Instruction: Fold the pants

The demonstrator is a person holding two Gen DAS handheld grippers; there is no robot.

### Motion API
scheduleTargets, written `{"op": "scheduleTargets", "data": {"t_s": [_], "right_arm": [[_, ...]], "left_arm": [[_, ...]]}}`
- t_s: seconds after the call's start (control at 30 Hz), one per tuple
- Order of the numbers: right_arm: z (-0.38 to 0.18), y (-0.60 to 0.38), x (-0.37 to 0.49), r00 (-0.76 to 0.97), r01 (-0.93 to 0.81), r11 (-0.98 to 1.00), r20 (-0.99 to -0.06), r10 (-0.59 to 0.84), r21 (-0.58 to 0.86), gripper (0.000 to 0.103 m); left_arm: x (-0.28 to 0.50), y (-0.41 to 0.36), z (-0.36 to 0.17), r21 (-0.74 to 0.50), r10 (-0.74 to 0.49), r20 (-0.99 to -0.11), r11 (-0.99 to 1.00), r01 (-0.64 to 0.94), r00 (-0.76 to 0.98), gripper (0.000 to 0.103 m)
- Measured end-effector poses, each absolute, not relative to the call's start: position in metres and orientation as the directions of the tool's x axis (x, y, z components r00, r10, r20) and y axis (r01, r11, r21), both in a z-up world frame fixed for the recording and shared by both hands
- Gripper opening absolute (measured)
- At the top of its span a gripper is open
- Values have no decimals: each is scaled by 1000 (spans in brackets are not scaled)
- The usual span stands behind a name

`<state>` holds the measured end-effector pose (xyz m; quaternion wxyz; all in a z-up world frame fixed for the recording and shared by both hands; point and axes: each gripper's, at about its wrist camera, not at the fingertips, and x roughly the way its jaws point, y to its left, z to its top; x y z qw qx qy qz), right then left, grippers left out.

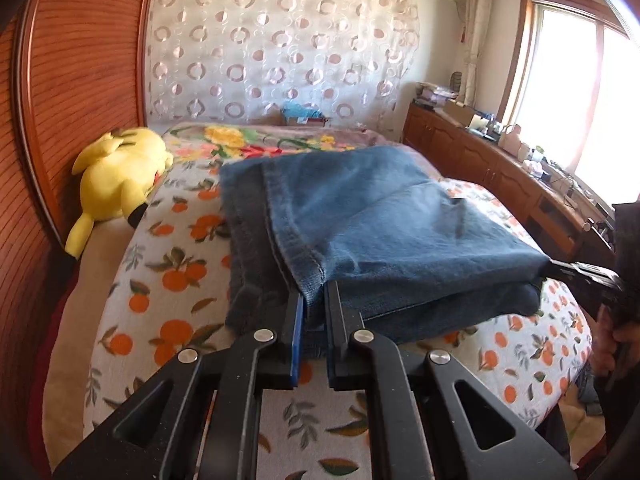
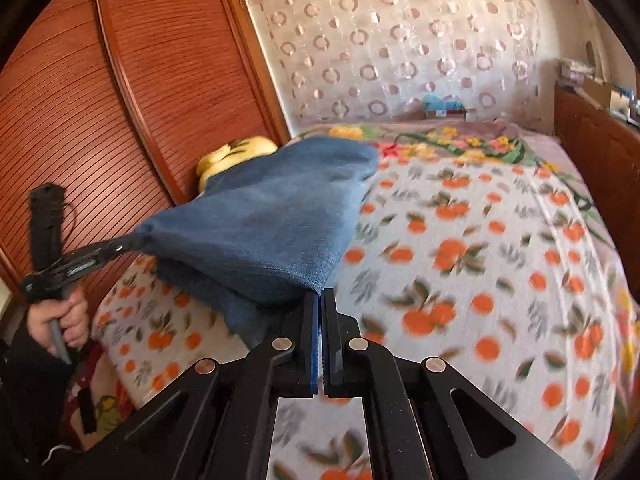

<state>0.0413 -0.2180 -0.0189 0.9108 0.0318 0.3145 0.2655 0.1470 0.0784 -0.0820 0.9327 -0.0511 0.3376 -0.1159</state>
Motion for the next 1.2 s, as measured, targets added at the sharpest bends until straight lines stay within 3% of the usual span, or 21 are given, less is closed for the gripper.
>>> {"op": "scheduleTargets", "data": {"t_s": [0.17, 0.37, 0.6, 0.97, 1.2], "right_arm": [[-34, -214, 24, 652, -460, 865, -584, 483, 202, 1], [-33, -212, 25, 660, -449, 874, -592, 464, 185, 1], [-42, -213, 28, 662, -430, 881, -593, 457, 199, 1], [-48, -204, 32, 672, -435, 885, -594, 442, 166, 11], [-55, -208, 37, 677, -441, 880, -579, 455, 176, 11]], "left_arm": [[142, 75, -95, -158, -245, -653, 969, 187, 717, 10], [136, 76, -85, -133, -218, -649, 976, 174, 728, 19], [140, 69, -53, -105, -228, -597, 973, 207, 769, 41], [205, -20, -25, 6, -302, -585, 926, 377, 753, 42], [260, -88, -25, 51, -346, -647, 869, 492, 679, 42]]}}
